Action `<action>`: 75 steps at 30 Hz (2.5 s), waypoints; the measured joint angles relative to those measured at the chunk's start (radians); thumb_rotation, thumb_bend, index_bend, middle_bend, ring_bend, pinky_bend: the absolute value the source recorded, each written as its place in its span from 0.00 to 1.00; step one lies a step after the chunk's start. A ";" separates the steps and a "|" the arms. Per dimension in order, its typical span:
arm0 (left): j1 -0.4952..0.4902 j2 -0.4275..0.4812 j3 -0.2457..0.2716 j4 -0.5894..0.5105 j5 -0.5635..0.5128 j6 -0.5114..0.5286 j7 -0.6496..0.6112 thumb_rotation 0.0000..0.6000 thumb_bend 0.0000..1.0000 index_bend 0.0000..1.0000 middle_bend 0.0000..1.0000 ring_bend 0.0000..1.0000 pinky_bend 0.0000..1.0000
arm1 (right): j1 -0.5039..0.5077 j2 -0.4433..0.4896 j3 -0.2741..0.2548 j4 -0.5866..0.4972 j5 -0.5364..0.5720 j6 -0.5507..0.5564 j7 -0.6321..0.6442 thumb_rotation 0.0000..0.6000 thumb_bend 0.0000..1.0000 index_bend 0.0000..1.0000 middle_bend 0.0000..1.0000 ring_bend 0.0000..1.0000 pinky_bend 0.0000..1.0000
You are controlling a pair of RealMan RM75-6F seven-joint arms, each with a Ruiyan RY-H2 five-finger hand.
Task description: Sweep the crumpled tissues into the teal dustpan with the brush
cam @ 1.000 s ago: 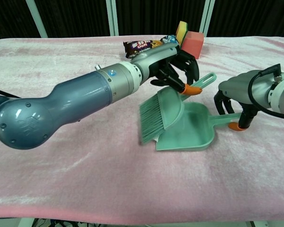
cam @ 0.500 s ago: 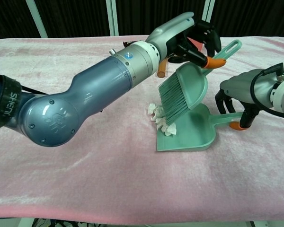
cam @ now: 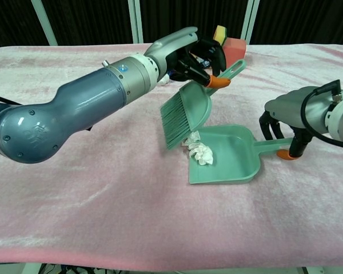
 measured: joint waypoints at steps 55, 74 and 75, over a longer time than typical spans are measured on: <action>-0.032 -0.025 -0.019 -0.021 0.072 0.115 -0.037 1.00 0.36 0.65 0.67 0.87 0.99 | -0.013 -0.015 0.010 -0.016 -0.011 0.027 0.008 1.00 0.44 0.69 0.63 0.72 0.83; 0.084 0.361 0.193 -0.159 0.154 0.008 0.130 1.00 0.36 0.66 0.68 0.87 0.99 | -0.018 -0.031 0.013 -0.026 -0.011 0.056 -0.015 1.00 0.44 0.69 0.63 0.72 0.83; 0.094 0.377 0.211 -0.162 0.156 -0.002 0.133 1.00 0.36 0.66 0.68 0.87 0.99 | -0.019 -0.032 0.013 -0.026 -0.011 0.056 -0.015 1.00 0.44 0.69 0.63 0.72 0.83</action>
